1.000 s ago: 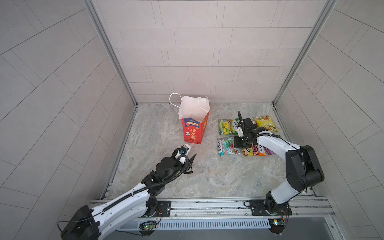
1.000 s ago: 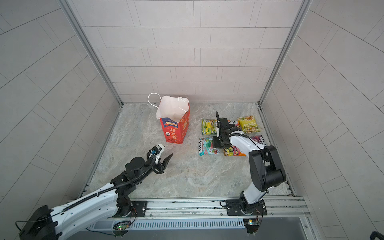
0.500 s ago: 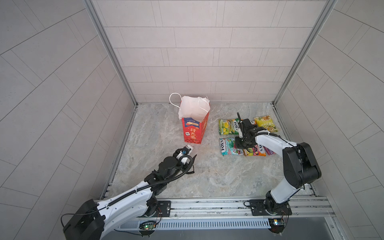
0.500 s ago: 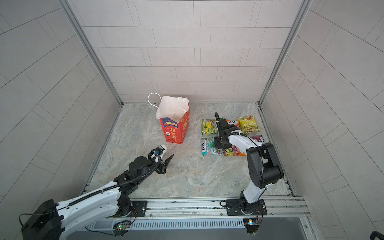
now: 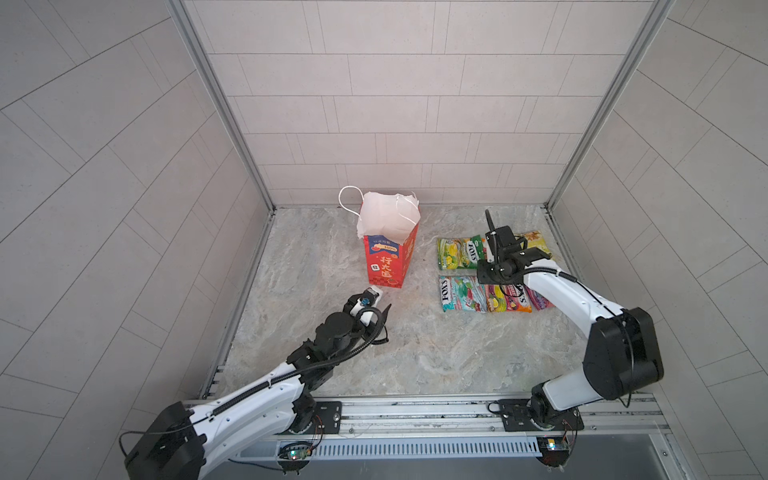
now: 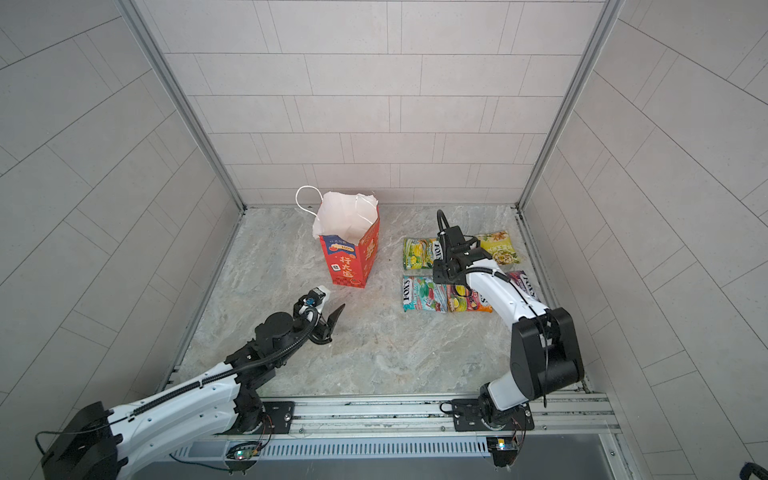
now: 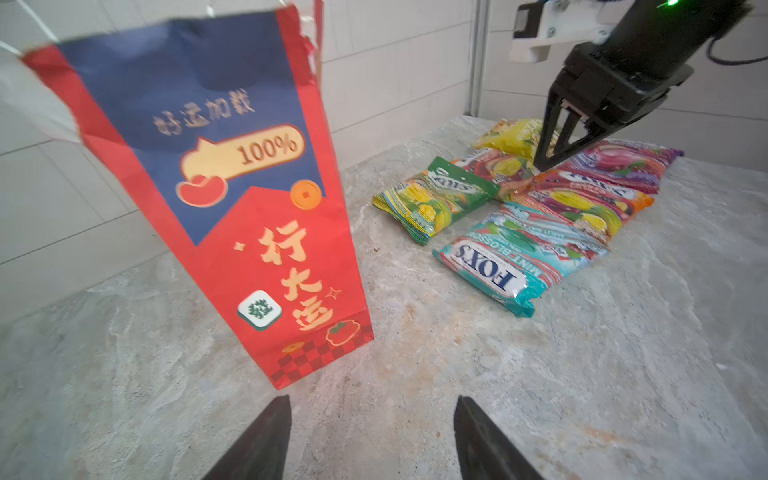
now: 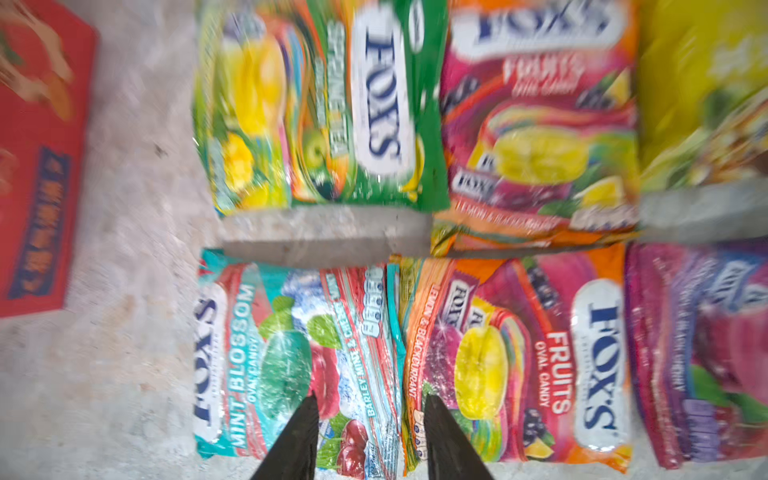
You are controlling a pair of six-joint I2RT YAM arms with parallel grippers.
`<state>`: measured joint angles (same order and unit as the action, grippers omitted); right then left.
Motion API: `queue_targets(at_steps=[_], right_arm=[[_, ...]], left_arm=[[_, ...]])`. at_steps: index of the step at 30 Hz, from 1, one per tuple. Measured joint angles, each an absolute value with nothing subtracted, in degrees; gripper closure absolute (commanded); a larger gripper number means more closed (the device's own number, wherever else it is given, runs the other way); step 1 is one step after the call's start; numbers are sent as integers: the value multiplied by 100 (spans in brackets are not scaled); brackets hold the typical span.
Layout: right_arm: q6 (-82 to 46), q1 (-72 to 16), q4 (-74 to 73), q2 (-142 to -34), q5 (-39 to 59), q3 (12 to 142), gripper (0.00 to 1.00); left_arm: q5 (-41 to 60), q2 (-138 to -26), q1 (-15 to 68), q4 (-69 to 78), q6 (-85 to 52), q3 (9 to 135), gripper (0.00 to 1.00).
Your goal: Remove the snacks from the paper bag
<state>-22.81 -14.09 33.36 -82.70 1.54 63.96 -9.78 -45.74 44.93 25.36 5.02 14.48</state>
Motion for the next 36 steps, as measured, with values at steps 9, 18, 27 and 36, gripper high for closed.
queue_targets(at_steps=[9, 18, 27, 36], right_arm=[[-2263, -1413, -482, -5756, -607, 3898, 33], [-1767, -1511, -2069, -4716, -1765, 2239, 1], [-1315, -1540, -2749, -4674, -3131, 1186, 1], [-672, -1573, -4012, -6110, -3404, 985, 0]], left_arm=[[-2919, -4372, 4270, 2884, 368, 2169, 7], [-4560, -4678, 3288, 3148, 349, 1949, 0], [-4945, -5916, 2252, 3435, 360, 1516, 0], [-4770, -7859, 1903, 4287, 491, 1658, 0]])
